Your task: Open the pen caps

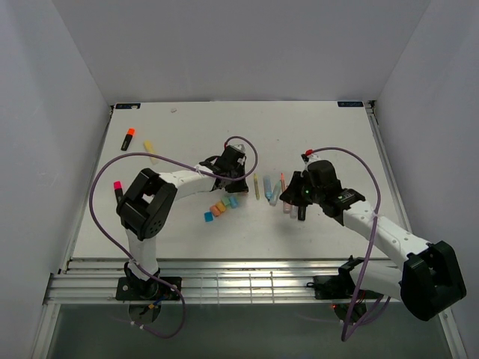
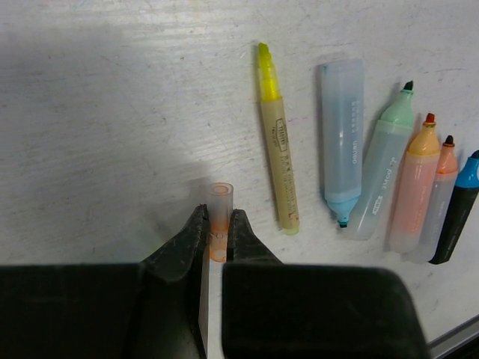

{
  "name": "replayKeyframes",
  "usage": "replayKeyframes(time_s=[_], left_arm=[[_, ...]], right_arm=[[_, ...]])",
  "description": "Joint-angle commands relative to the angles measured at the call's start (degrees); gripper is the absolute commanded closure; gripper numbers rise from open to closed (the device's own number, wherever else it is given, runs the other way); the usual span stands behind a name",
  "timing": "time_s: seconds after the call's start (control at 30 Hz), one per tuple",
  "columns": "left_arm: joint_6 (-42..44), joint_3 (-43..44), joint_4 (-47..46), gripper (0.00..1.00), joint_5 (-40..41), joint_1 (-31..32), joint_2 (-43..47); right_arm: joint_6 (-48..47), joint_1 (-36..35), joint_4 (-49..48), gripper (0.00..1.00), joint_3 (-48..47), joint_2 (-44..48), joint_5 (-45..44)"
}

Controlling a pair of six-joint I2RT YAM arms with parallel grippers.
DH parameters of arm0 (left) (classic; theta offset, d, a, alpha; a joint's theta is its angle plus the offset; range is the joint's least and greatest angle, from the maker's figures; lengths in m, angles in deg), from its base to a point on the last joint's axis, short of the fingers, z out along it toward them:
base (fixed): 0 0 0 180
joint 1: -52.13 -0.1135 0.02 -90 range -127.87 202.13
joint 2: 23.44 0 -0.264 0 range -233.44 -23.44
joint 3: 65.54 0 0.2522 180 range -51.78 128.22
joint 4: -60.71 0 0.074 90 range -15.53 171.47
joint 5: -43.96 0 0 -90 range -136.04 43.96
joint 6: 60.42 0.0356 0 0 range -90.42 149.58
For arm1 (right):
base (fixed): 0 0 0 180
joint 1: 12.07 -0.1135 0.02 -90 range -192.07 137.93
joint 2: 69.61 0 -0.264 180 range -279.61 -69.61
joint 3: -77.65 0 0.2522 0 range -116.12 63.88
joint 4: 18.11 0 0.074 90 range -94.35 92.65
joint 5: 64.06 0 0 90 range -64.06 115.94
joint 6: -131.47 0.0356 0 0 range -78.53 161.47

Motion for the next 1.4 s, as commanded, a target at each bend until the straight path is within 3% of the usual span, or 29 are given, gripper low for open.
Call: replayKeyframes(time_s=[0.0, 0.17, 0.3, 0.43, 0.93, 1.37], left_arm=[[0.5, 1.19, 3.52, 0.95, 3.98, 0.24, 1.54], [0.68, 0.83, 5.72, 0.93, 5.84, 0.24, 2.07], [0.33, 0.92, 6.43, 0.86, 6.81, 0.24, 1.63], [0.06, 1.1, 6.87, 0.72, 7.34, 0.24, 1.37], [-0.38, 0.92, 7.66, 0.54, 10.93, 0.24, 3.12], [0.85, 1.36, 7.92, 0.4, 18.15, -1.16, 14.81]], right_arm=[[-1.21, 0.14, -2.39, 0.92, -0.37, -0.44, 2.8], [-0.33, -0.12, -4.85, 0.92, -0.54, -2.81, 5.26], [0.11, -1.44, -5.65, 0.92, -2.47, -5.09, 5.36], [0.46, -2.49, -5.82, 0.92, -4.67, -7.12, 5.62], [0.37, -2.58, -8.19, 0.92, -7.57, -15.02, 7.38], [1.25, -4.34, -9.78, 0.92, -13.2, -24.25, 8.69]])
